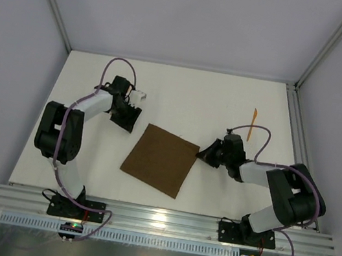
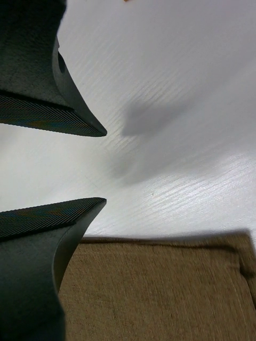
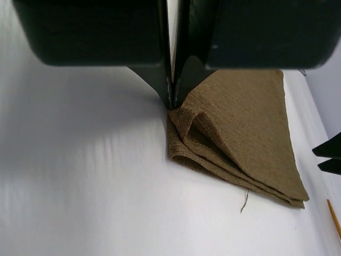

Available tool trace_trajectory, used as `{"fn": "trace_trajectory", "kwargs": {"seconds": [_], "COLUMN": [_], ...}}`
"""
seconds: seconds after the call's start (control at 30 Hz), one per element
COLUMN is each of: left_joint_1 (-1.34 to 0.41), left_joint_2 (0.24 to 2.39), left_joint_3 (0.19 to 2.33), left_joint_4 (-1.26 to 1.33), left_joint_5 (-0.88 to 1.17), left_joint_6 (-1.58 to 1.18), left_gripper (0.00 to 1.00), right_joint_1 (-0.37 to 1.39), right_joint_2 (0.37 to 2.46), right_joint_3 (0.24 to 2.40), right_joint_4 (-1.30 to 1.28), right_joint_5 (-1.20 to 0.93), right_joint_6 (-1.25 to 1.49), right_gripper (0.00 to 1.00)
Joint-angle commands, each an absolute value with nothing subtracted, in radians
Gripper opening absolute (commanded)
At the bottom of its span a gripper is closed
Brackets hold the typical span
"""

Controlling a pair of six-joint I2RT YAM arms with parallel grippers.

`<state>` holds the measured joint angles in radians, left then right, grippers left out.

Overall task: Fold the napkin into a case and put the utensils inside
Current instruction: Move the square-folded napkin to the center of the board, then pick up the top corner of the square folded napkin from the center of the board.

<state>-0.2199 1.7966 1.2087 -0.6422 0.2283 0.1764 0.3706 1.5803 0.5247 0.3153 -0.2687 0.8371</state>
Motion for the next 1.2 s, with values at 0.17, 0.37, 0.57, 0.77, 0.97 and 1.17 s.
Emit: {"fn": "trace_trajectory", "kwargs": {"seconds": [0.17, 0.37, 0.57, 0.77, 0.97, 1.17], "left_joint_1": [-0.222, -0.219, -0.213, -0.213, -0.21, -0.206], "left_joint_2": [1.786, 1.712, 1.69, 1.701, 1.701, 1.7], "left_joint_3": [1.266, 1.252, 1.246, 1.264, 1.261, 1.252], "left_joint_4": [-0.752, -0.822, -0.847, -0.847, -0.842, -0.838], "left_joint_5": [0.236, 0.23, 0.238, 0.248, 0.249, 0.247], "left_joint_6": [0.247, 0.271, 0.273, 0.273, 0.279, 0.282], "left_gripper": [0.52, 0.52, 0.54, 0.54, 0.54, 0.53], "right_joint_1": [0.391, 0.393, 0.546, 0.69, 0.712, 0.723], "right_joint_2": [1.496, 1.42, 1.762, 2.095, 2.232, 2.269], "right_joint_3": [0.571, 0.863, 1.343, 1.686, 1.825, 1.819], "right_joint_4": [0.069, -0.139, -0.348, -0.433, -0.446, -0.445], "right_joint_5": [-0.158, -0.052, -0.202, -0.244, -0.324, -0.287], "right_joint_6": [0.757, 0.396, 0.024, -0.115, -0.097, -0.054], "right_gripper": [0.59, 0.74, 0.7, 0.44, 0.42, 0.42]}}
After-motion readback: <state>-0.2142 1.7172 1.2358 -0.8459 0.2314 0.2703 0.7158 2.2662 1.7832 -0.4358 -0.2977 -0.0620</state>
